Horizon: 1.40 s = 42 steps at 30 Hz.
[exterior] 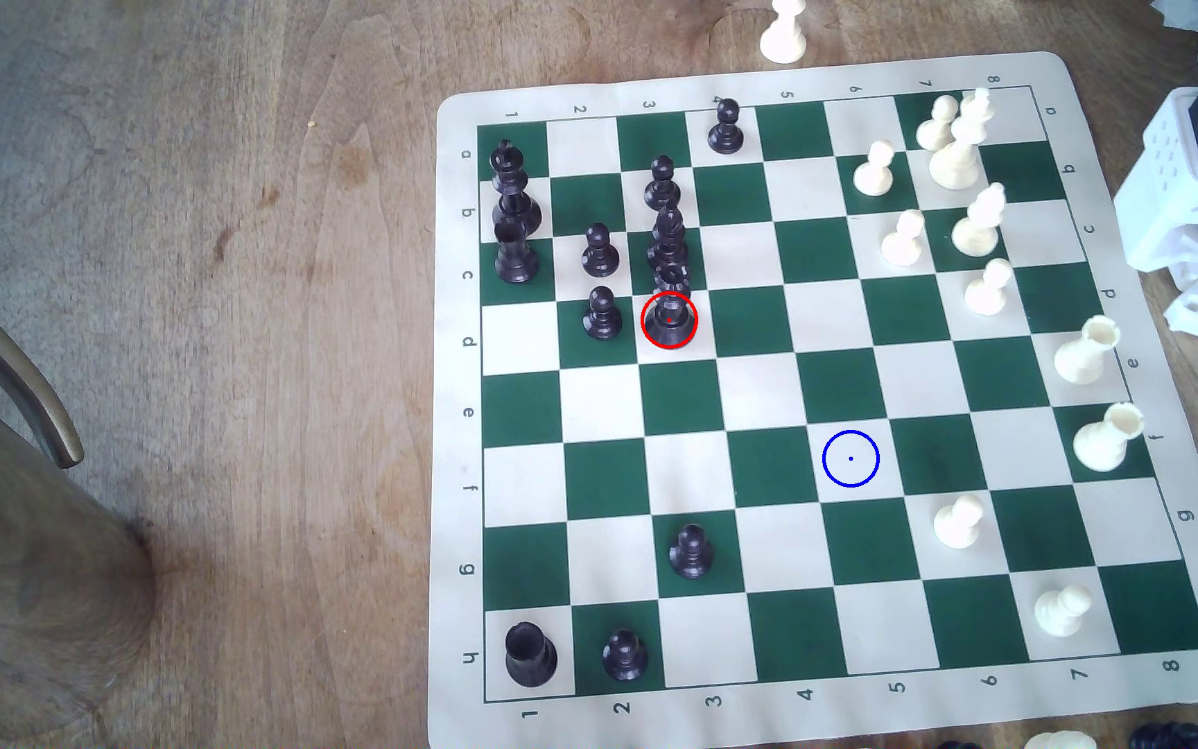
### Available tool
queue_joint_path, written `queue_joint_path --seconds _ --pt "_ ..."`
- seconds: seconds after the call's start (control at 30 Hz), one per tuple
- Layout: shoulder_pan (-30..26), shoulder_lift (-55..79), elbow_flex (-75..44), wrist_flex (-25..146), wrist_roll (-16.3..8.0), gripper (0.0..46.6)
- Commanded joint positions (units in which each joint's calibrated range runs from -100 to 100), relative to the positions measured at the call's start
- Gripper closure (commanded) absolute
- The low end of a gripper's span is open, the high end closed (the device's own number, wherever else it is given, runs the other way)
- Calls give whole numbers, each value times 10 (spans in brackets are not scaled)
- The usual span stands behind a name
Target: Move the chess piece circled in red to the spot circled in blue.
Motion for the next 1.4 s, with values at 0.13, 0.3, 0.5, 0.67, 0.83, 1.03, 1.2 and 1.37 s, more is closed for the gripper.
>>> queue_joint_path --seconds 0.13,0.3,0.5,0.67,0.83,1.03,1.2,1.37 --pt "4 1 8 -10 0 464" --pt "4 1 8 -10 0 464" --pt "4 1 8 -10 0 464" --pt "11 1 8 59 -1 464" --pt "-53 1 8 341 17 464" --pt "-104 1 8 592 83 464" --pt "-123 1 -24 832 68 465" --pt "-91 132 -260 1168 -7 465"
